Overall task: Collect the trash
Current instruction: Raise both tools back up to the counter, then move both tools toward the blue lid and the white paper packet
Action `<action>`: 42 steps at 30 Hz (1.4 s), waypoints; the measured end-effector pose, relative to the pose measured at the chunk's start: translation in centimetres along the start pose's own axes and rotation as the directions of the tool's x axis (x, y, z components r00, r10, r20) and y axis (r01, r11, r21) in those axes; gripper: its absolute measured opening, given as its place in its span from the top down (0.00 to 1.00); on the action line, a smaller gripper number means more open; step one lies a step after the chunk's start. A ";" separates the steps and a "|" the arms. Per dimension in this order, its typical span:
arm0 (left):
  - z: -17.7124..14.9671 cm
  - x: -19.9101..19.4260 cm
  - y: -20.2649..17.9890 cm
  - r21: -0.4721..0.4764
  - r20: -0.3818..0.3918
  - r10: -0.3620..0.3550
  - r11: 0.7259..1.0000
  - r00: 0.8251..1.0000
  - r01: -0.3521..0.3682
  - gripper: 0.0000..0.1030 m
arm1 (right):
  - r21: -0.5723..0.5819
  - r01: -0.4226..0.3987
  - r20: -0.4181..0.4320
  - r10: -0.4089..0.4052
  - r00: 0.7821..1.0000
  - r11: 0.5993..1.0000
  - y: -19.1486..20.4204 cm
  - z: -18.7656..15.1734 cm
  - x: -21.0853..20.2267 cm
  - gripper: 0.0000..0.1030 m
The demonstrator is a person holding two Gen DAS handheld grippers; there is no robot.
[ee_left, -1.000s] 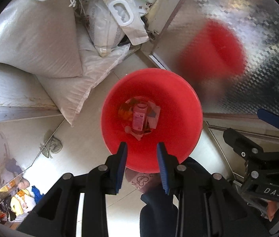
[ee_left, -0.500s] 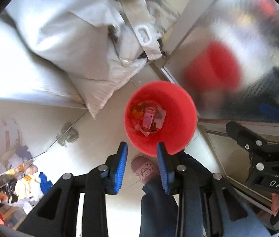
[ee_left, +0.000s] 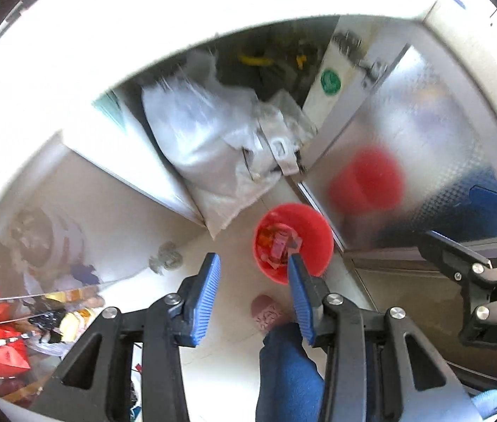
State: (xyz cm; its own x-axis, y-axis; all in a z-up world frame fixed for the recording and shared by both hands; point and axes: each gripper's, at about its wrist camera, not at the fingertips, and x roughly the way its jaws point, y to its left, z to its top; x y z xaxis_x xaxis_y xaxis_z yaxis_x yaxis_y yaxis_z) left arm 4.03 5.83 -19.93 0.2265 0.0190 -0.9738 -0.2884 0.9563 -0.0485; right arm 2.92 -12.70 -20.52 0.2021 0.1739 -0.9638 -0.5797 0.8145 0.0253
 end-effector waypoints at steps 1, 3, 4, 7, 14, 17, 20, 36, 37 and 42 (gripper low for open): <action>0.3 -0.9 0.0 -0.001 0.008 0.000 1.000 1.000 0.000 0.63 | -0.004 0.002 0.005 -0.002 1.000 1.000 0.2 0.2 -0.8 0.05; 0.8 -2.8 0.2 -0.005 0.028 -0.006 1.000 1.000 0.007 0.63 | -0.003 0.003 0.026 -0.003 1.000 1.000 0.5 0.7 -2.5 0.05; 1.0 -3.8 0.3 -0.005 0.042 -0.010 1.000 0.999 0.010 0.63 | -0.001 0.002 0.042 -0.002 0.999 1.000 0.6 1.0 -3.5 0.05; 2.0 -5.9 0.2 0.007 0.085 -0.015 1.000 0.996 0.014 0.63 | 0.004 -0.002 0.092 0.001 0.996 1.000 0.9 2.0 -5.8 0.05; 5.6 -9.2 0.4 -0.011 0.154 -0.045 0.999 0.987 0.047 0.63 | 0.004 0.033 0.186 -0.034 0.982 0.999 0.8 4.6 -9.9 0.05; 7.5 -10.9 0.1 0.006 0.175 -0.041 0.999 0.984 0.041 0.63 | 0.007 0.043 0.202 -0.043 0.978 0.999 0.2 5.5 -10.9 0.05; 9.3 -12.3 -1.2 0.036 0.208 -0.032 0.999 0.978 0.025 0.63 | 0.025 0.038 0.218 -0.042 0.975 0.999 -0.7 6.5 -11.9 0.05; 22.0 -11.7 -11.7 0.217 0.231 -0.074 0.976 0.970 0.022 0.32 | 0.198 0.055 0.247 -0.104 0.963 0.979 -12.8 12.7 -14.5 0.05; 22.9 -11.5 -12.5 0.230 0.233 -0.068 0.973 0.970 0.013 0.29 | 0.208 0.054 0.246 -0.105 0.964 0.977 -13.9 13.0 -14.5 0.05; 26.8 -10.6 -17.0 0.300 0.238 -0.050 0.954 0.970 -0.024 0.20 | 0.264 0.073 0.228 -0.136 0.964 0.962 -18.5 13.9 -14.1 0.05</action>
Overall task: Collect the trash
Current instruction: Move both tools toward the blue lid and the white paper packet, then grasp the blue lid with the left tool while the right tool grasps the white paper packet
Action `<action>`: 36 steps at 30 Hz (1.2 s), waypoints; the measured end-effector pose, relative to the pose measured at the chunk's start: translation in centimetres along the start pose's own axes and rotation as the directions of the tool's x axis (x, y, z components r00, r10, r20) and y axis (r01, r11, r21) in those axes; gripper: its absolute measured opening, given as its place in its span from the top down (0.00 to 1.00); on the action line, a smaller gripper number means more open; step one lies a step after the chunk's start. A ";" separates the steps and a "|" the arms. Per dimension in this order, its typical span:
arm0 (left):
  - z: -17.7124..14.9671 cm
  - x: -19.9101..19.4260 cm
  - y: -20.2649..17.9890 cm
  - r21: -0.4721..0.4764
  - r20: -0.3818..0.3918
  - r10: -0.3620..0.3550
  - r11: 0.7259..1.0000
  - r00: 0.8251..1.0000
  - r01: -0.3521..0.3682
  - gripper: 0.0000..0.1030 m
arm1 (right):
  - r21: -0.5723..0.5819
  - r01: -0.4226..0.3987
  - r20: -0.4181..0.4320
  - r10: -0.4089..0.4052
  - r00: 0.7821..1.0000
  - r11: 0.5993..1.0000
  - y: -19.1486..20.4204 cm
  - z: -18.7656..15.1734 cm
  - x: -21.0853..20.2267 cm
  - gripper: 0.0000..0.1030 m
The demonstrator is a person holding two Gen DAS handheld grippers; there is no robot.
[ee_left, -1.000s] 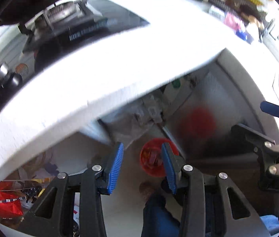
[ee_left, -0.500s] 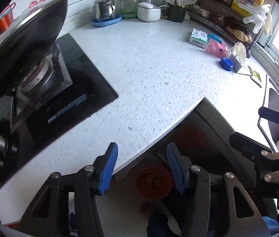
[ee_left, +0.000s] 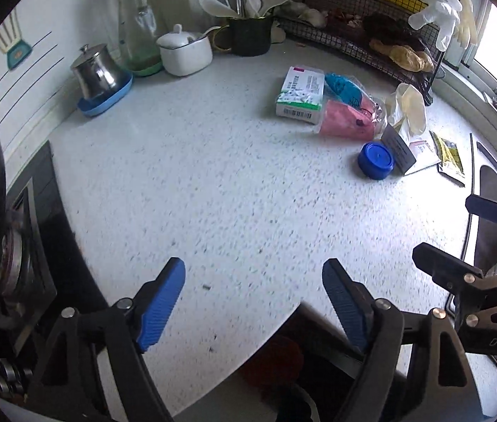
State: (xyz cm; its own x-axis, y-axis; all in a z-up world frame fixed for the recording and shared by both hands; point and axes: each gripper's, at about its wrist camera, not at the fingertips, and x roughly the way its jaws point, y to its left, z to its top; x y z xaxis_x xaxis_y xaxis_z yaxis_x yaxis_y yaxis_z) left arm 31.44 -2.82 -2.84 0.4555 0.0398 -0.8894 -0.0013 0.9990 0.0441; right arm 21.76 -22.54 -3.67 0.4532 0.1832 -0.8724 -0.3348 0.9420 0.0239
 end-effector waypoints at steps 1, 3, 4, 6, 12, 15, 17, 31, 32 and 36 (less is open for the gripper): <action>0.9 0.5 -0.6 0.011 -0.003 0.004 1.000 1.000 -0.004 0.18 | 0.011 0.008 -0.003 -0.008 1.000 1.000 -1.0 0.3 0.2 0.05; 2.5 1.6 -2.0 0.036 -0.016 -0.004 0.999 1.000 0.005 0.17 | 0.032 0.024 -0.013 -0.023 1.000 0.999 -2.5 0.8 0.8 0.05; 3.2 2.1 -2.6 0.052 -0.023 -0.011 0.999 1.000 0.013 0.17 | 0.043 0.032 -0.021 -0.031 0.999 0.999 -3.2 1.0 1.1 0.05; 4.5 3.1 -4.0 0.076 -0.037 -0.024 0.997 0.999 0.027 0.17 | 0.070 0.048 -0.029 -0.046 0.999 0.996 -4.8 1.5 1.6 0.05; 7.8 5.8 -7.7 0.124 -0.073 -0.070 0.989 0.995 0.078 0.16 | 0.142 0.089 -0.047 -0.083 0.995 0.986 -9.4 2.2 2.3 0.05; 8.9 7.1 -9.4 0.141 -0.100 -0.094 0.984 0.991 0.108 0.17 | 0.166 0.094 -0.059 -0.086 0.995 0.982 -11.1 2.2 2.5 0.05; 9.5 8.1 -10.1 0.142 -0.122 -0.115 0.981 0.986 0.132 0.17 | 0.177 0.103 -0.066 -0.093 0.993 0.979 -12.0 2.2 2.7 0.05; 11.8 13.2 -13.6 0.165 -0.197 -0.115 0.975 0.974 0.148 0.17 | 0.214 0.115 -0.110 -0.093 0.990 0.970 -16.3 1.4 3.4 0.05; 11.9 13.3 -13.3 0.164 -0.185 -0.111 0.976 0.977 0.142 0.18 | 0.211 0.111 -0.109 -0.090 0.990 0.971 -16.4 1.3 3.4 0.05; 12.6 12.9 -13.2 0.187 -0.134 -0.124 0.971 0.983 0.148 0.47 | 0.214 0.101 -0.113 -0.078 0.991 0.972 -16.7 1.4 3.3 0.05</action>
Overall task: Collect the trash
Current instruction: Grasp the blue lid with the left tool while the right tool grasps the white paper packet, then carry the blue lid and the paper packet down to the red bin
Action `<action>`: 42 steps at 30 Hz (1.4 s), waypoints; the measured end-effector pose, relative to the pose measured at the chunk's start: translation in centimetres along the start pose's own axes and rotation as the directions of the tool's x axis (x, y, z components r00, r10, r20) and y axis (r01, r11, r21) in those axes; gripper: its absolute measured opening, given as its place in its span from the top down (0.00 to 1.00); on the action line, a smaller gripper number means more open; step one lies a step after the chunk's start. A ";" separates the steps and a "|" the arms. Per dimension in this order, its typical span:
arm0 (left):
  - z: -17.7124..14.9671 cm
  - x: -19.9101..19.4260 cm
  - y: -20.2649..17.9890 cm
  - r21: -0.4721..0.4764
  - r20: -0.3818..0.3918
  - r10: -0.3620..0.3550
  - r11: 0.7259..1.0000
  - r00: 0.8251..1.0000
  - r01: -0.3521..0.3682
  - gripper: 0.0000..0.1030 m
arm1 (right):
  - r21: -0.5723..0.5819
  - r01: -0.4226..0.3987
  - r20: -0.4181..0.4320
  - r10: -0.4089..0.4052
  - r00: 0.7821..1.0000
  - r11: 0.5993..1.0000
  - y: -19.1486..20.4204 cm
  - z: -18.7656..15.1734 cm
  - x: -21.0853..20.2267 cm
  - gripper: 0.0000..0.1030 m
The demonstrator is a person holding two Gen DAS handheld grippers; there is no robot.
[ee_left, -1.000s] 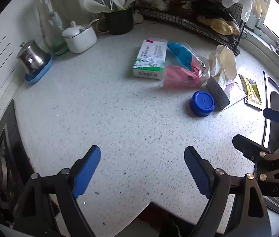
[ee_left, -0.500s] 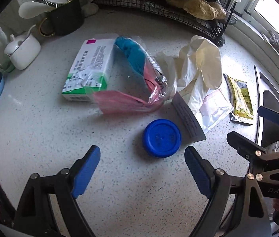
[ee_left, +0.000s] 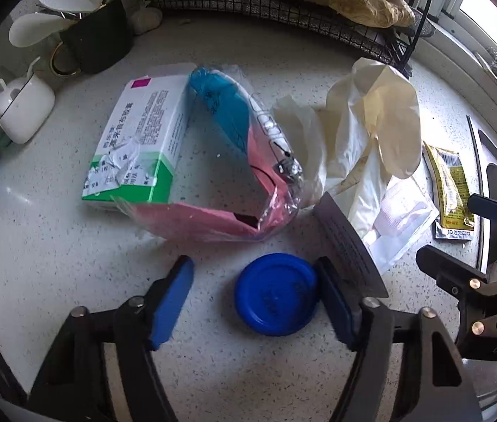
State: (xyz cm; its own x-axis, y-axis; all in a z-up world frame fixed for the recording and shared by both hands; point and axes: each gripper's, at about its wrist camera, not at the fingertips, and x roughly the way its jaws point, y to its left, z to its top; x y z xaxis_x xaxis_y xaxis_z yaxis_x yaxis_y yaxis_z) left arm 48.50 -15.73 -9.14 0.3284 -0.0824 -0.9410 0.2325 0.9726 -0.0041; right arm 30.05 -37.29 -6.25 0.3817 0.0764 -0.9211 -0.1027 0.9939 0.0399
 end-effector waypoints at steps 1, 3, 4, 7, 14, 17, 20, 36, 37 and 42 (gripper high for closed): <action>0.4 -0.1 0.3 0.004 0.006 0.000 1.000 1.000 -0.001 0.59 | 0.002 -0.003 0.000 0.003 1.000 1.000 -0.3 0.1 0.2 0.05; 0.4 -0.2 0.8 -0.003 -0.002 -0.001 1.000 1.000 0.001 0.59 | 0.006 -0.010 0.003 0.010 1.000 1.000 -0.4 0.2 -0.1 0.05; 0.1 -0.5 0.9 -0.006 -0.003 0.002 1.000 1.000 -0.002 0.59 | 0.003 -0.009 0.003 0.009 1.000 1.000 -0.4 0.3 -0.2 0.05; -0.6 -0.9 1.6 -0.023 -0.006 0.004 1.000 1.000 -0.004 0.59 | -0.012 -0.010 0.005 0.010 1.000 1.000 0.5 1.0 -0.4 0.05; -2.7 -3.1 3.9 -0.109 0.024 0.013 0.994 1.000 -0.010 0.59 | -0.024 0.064 0.008 -0.064 0.998 0.998 4.0 1.7 -1.3 0.05; -3.4 -4.0 5.1 -0.125 0.029 0.009 0.992 1.000 -0.005 0.59 | -0.040 0.027 0.012 -0.026 1.000 0.999 5.9 2.1 -1.5 0.05; -4.3 -4.6 6.3 -0.126 0.031 0.033 0.992 0.999 -0.029 0.59 | -0.050 -0.013 0.005 0.013 1.000 0.999 7.2 2.2 -1.4 0.05; -8.3 -4.7 10.3 -0.211 0.044 0.070 0.976 0.997 -0.059 0.59 | -0.124 0.007 -0.026 -0.010 1.000 0.992 13.0 4.4 3.0 0.79; -8.7 -4.9 10.6 -0.213 0.044 0.075 0.975 0.996 -0.064 0.59 | -0.128 0.017 -0.032 -0.021 0.999 0.992 13.4 4.2 3.1 0.89; -10.0 -6.6 10.1 -0.226 0.074 0.060 0.973 0.995 -0.042 0.59 | -0.147 -0.006 -0.037 0.000 0.999 0.989 15.1 3.0 2.0 0.98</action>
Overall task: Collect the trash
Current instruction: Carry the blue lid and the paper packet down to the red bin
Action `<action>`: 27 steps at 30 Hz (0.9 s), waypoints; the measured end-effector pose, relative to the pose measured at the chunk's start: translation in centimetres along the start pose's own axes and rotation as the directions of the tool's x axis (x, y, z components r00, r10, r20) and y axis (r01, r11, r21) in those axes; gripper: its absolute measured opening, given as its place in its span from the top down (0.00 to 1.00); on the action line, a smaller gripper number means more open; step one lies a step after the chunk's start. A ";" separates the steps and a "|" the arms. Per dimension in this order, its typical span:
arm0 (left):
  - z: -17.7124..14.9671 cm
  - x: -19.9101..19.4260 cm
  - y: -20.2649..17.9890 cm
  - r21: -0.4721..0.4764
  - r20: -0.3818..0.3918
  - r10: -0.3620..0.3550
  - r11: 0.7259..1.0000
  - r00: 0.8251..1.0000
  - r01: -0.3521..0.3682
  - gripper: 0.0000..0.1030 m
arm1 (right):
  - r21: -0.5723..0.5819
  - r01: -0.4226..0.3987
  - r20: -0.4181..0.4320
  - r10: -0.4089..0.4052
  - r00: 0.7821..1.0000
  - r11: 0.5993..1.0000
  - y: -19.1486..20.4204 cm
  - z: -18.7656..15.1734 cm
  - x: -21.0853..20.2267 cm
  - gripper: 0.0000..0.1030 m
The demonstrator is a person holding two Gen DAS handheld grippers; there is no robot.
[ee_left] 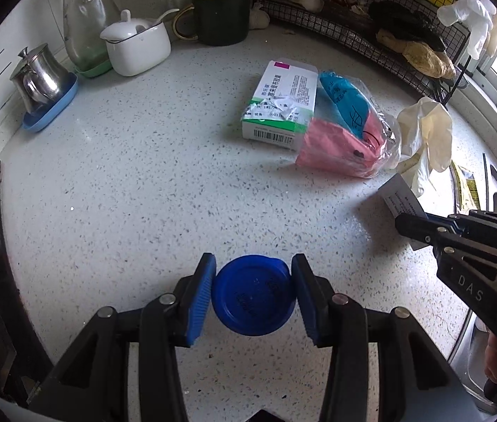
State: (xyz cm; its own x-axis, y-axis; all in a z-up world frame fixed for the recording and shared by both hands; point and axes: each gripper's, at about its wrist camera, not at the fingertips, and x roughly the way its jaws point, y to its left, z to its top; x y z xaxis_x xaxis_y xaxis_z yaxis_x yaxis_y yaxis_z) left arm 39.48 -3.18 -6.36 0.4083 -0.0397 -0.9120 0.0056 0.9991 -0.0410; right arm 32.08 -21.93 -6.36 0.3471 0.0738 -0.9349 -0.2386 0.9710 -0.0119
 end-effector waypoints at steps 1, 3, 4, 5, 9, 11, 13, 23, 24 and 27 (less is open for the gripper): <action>-0.2 -0.2 -0.2 -0.002 0.003 -0.005 1.000 1.000 0.005 0.59 | -0.002 0.000 0.006 0.000 1.000 1.000 0.5 -0.2 -0.4 0.98; -0.9 -1.2 -0.1 -0.006 0.012 -0.018 1.000 1.000 0.018 0.59 | -0.094 -0.134 0.051 0.139 0.989 0.987 1.3 -0.9 -1.8 0.99; -1.2 -1.6 -0.2 -0.006 0.020 -0.023 1.000 1.000 0.023 0.59 | -0.095 -0.133 0.061 0.139 0.988 0.987 1.6 -1.3 -2.4 0.99; -1.6 -2.3 -0.1 -0.005 0.029 -0.026 1.000 0.999 0.026 0.59 | -0.095 -0.132 0.069 0.139 0.988 0.987 1.9 -1.6 -3.1 0.99; -2.8 -4.7 0.0 -0.002 0.078 -0.026 1.000 0.997 0.026 0.59 | -0.096 -0.133 0.112 0.143 0.983 0.987 2.9 -2.7 -5.7 0.99; -3.5 -5.8 0.0 0.009 0.098 -0.023 1.000 0.995 0.023 0.59 | -0.095 -0.141 0.132 0.152 0.979 0.986 3.5 -3.7 -7.0 0.99; -4.5 -7.1 0.3 0.015 0.112 -0.027 1.000 0.993 0.025 0.59 | -0.096 -0.144 0.147 0.157 0.977 0.985 4.3 -4.7 -8.0 0.99; -12.4 -11.7 4.1 -0.041 0.140 -0.050 0.998 0.989 0.057 0.59 | -0.139 -0.169 0.184 0.193 0.964 0.976 7.0 -11.3 -11.8 0.99; -13.5 -12.0 4.5 -0.046 0.138 -0.047 0.998 0.989 0.054 0.59 | -0.146 -0.173 0.180 0.198 0.963 0.974 7.6 -12.0 -11.8 0.99; -16.6 -12.6 5.6 -0.058 0.124 -0.039 0.997 0.992 0.047 0.59 | -0.165 -0.182 0.168 0.210 0.963 0.969 9.0 -13.5 -11.3 0.99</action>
State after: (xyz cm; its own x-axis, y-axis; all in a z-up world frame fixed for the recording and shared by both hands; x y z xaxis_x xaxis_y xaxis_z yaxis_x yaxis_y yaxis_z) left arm 19.23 2.73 -1.86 0.5175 -0.0771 -0.8522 -0.0280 0.9939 -0.1069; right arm 13.72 -17.11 -0.66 0.4364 0.3129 -0.8436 -0.4440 0.8904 0.1006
